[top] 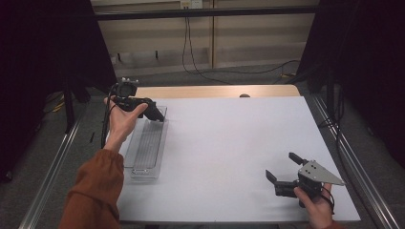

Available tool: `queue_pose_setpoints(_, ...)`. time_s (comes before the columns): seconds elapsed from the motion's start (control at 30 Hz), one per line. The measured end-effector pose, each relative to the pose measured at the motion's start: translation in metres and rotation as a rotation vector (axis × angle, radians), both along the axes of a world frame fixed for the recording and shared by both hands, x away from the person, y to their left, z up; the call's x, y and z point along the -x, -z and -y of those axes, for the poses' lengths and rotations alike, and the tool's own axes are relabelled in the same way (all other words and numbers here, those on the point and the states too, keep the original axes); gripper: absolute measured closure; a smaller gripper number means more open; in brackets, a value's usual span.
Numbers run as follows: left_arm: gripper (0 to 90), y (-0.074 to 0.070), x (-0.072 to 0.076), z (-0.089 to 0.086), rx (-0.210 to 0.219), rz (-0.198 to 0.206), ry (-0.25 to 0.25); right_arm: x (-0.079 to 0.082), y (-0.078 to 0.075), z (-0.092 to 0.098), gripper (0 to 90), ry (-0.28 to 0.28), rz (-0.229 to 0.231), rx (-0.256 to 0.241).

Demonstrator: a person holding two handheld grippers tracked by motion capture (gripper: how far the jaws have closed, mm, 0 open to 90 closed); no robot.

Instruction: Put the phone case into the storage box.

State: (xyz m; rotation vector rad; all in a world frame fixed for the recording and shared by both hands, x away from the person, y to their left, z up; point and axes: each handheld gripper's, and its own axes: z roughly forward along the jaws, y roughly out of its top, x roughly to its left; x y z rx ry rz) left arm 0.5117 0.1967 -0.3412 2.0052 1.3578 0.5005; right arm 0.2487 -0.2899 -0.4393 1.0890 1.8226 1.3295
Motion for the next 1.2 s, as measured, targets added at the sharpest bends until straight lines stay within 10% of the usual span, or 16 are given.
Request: queue_pose_setpoints(1.2,12.6,0.004,-0.024,0.009,0.009,-0.008,0.015,0.0,0.001,-0.001,0.0,-0.014,-0.008,-0.005)
